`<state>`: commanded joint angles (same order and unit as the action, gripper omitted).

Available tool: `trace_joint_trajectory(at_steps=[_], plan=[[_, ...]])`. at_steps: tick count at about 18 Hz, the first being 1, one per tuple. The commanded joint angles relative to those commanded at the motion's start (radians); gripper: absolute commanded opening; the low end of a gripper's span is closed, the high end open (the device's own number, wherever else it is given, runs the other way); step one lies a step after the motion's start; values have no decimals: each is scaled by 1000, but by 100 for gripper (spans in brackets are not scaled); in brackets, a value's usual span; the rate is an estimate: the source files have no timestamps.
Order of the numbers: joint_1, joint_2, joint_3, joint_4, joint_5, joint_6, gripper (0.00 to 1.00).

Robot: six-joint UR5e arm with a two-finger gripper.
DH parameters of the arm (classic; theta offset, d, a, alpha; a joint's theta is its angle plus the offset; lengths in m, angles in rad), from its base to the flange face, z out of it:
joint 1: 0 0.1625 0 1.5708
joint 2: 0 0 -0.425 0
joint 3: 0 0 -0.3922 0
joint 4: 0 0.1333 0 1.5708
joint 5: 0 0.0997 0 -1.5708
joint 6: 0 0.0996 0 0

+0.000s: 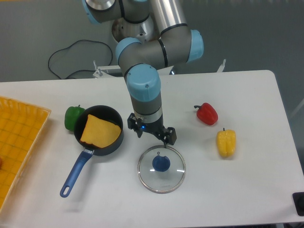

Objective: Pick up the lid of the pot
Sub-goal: 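Lower the open gripper around the blue knob of the glass lid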

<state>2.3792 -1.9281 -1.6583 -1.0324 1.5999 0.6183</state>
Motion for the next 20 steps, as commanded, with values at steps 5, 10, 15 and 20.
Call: trace_joint_trajectory(at_steps=[5, 10, 15, 20], plan=[[2, -78, 63, 31, -5, 0, 100], [2, -127, 107, 32, -6, -8, 100], [11, -149, 107, 32, -8, -48, 100], [32, -178, 109, 35, -18, -52, 100]])
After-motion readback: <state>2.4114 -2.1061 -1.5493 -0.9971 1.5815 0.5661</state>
